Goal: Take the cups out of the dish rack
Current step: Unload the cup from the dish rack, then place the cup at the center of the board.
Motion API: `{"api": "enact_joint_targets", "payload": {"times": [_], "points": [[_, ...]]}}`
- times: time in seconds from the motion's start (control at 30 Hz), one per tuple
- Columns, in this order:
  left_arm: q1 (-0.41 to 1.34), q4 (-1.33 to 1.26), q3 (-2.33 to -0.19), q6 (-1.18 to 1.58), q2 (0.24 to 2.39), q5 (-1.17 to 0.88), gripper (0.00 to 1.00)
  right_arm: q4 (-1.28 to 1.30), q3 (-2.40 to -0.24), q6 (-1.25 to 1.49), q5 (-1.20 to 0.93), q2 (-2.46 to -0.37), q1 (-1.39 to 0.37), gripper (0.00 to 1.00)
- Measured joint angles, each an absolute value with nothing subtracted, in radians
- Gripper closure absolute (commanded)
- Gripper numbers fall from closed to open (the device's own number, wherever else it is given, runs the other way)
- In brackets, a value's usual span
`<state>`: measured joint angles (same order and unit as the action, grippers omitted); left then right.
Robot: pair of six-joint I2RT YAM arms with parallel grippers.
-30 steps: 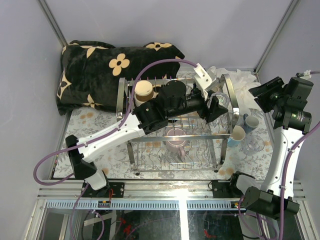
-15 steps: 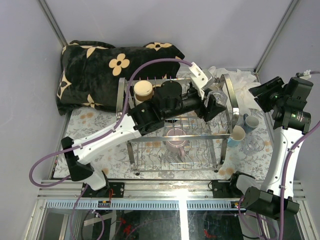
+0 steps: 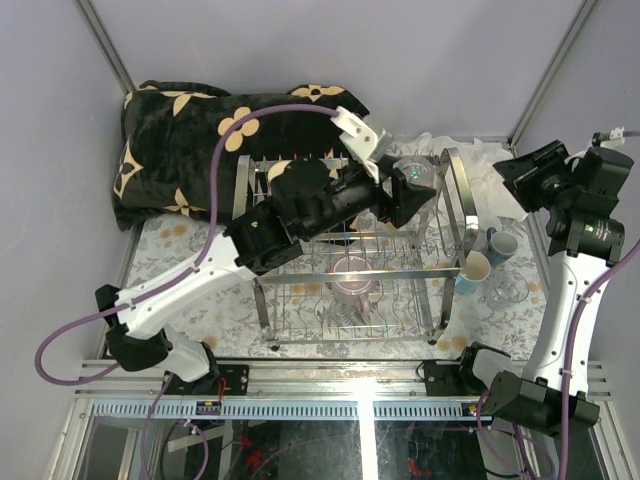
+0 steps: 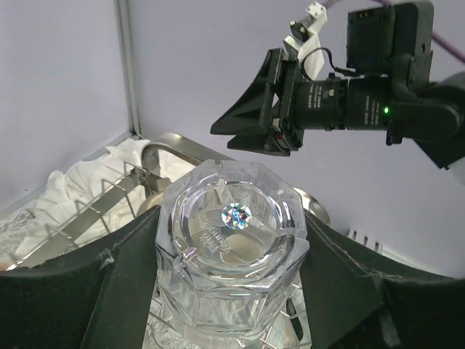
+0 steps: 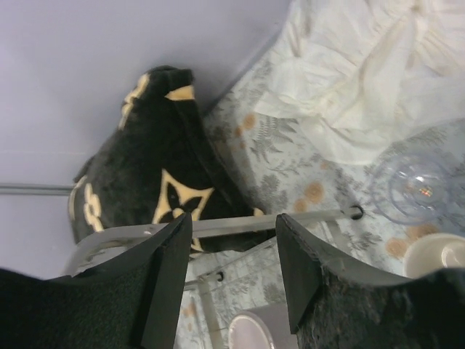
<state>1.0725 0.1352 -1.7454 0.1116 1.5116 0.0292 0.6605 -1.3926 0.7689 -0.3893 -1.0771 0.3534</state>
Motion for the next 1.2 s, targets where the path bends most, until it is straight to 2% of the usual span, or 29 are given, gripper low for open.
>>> {"api": "enact_joint_targets", "payload": {"times": [0.23,0.53,0.87,1.2], "points": [[1.069,0.101,-1.745,0.174,1.426,0.145,0.94,0.487,-1.475,0.847,-0.521,-1.108,0.352,0.44],[1.016,0.080,-1.792,0.304,1.406,0.264,0.95,-0.007,-1.428,1.113,-0.754,-1.118,0.277,0.44],[0.907,0.062,-1.812,0.478,1.426,0.265,0.95,-0.421,-1.333,1.366,-0.855,-1.077,0.133,0.44],[0.901,-0.028,-1.813,0.573,1.483,0.198,0.94,-0.595,-1.245,1.498,-0.857,-1.039,0.073,0.45]]}}
